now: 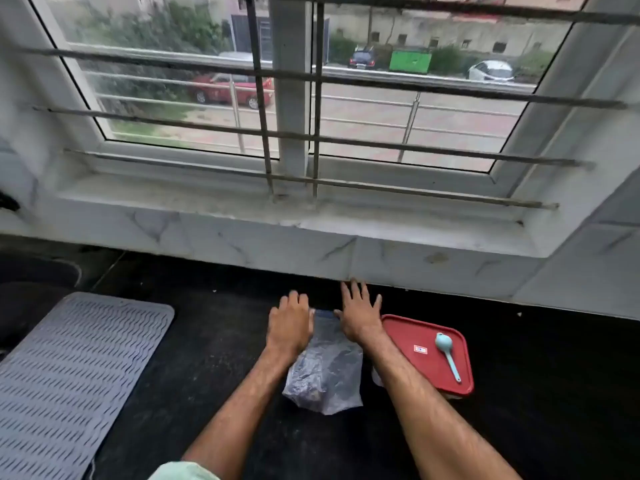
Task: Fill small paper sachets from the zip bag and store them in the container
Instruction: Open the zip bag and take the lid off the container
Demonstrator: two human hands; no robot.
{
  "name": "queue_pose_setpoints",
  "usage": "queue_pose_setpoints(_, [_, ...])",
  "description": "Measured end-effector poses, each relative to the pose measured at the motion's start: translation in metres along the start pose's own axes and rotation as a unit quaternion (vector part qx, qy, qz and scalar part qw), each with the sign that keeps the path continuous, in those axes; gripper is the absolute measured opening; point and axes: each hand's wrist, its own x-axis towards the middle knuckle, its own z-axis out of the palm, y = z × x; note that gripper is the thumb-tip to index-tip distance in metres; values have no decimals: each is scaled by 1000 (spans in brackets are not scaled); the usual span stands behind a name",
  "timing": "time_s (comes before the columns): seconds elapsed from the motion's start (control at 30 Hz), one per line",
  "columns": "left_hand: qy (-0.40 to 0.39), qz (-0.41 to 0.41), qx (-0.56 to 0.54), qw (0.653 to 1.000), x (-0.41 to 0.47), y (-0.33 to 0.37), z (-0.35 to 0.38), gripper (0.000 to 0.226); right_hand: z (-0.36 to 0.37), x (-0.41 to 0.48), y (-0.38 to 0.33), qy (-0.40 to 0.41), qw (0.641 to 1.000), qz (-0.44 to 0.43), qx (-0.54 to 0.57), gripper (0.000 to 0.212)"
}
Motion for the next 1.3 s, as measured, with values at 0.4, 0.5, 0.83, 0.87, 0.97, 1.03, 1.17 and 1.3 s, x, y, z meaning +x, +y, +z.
queue_pose_setpoints(0.4, [-193,-187,-322,908,-5,8,66,52,34,12,3,-44,997,-66,-27,28])
queue_pose_setpoints(0.5, [-167,-282,-386,862,8,7,62,58,37,5,3,-62,994,-88,5,24])
queue_pose_setpoints(0.83, [-3,-368,-558,743,4,6,56,9,12,-19,-9,81,982,-138,96,31])
queue_pose_setpoints(0.87, [8,-358,-599,716,0,7,54,8,8,-21,-13,93,982,-125,105,36])
queue_pose_setpoints(0.97, [23,-329,-679,656,-11,18,33,15,-6,-33,-32,38,990,-108,82,45])
queue_pose_setpoints(1.03, [41,-333,-700,631,-16,26,20,22,-10,-45,-41,15,992,-100,79,31])
queue_pose_setpoints(1.17, [57,-286,-662,691,-29,26,4,29,-13,-61,-39,72,954,-58,286,16])
queue_pose_setpoints(1.3, [82,-110,-583,801,-51,19,-10,20,-32,-73,-35,-122,760,32,638,30])
